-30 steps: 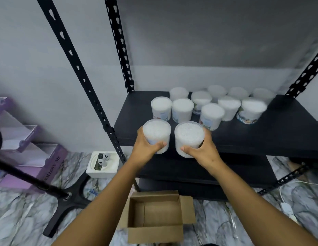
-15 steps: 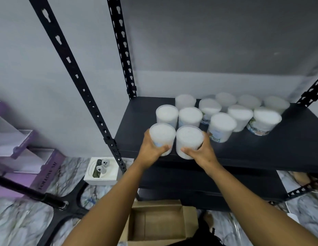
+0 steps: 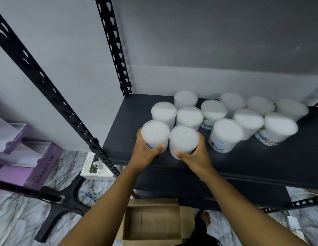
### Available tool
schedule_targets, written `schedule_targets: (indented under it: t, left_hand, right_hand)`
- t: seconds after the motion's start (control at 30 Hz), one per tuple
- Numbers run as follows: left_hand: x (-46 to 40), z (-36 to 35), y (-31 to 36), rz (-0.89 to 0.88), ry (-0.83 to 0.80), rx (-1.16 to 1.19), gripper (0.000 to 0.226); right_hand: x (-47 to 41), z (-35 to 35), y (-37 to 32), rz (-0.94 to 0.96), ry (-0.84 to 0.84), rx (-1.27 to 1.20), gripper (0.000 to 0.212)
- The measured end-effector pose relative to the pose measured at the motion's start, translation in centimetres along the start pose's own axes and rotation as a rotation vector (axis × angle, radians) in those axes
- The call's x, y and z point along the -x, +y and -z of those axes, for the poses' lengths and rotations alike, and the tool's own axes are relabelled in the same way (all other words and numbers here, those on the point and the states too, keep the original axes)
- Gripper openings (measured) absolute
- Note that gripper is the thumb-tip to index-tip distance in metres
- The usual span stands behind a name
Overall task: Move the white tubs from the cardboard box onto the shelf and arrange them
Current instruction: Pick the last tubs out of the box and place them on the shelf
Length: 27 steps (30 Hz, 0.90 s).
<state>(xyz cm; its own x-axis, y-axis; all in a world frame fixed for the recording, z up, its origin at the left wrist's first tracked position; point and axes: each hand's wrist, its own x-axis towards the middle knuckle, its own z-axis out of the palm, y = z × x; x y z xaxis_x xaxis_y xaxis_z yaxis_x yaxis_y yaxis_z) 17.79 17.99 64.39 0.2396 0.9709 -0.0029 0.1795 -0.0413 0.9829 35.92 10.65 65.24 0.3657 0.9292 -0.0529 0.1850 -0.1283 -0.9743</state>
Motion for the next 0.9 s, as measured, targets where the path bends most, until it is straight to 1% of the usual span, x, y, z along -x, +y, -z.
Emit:
schedule_targets:
  t: [0.2, 0.33, 0.47, 0.67, 0.9]
  left_hand:
    - [-1.1, 0.0, 0.2, -0.025, 0.047, -0.013, 0.086]
    - [-1.7, 0.1, 0.2, -0.020, 0.054, -0.011, 0.086]
    - [-2.0, 0.2, 0.0, -0.025, 0.044, 0.003, 0.090]
    - [-2.1, 0.3, 0.0, -0.032, 0.017, 0.040, 0.089]
    - [-2.1, 0.9, 0.1, -0.053, -0.034, -0.017, 0.090]
  right_hand:
    - [-1.2, -0.2, -0.5, 0.022, -0.016, 0.027, 0.085]
    - [-1.6, -0.3, -0.7, 0.016, -0.030, 0.049, 0.082]
    - [-1.8, -0.3, -0.8, 0.018, -0.032, 0.054, 0.083]
    - [-1.7, -0.4, -1.0, 0.028, -0.032, 0.039, 0.081]
    - [-1.3, -0.3, -1.3, 0.045, -0.047, 0.057, 0.081]
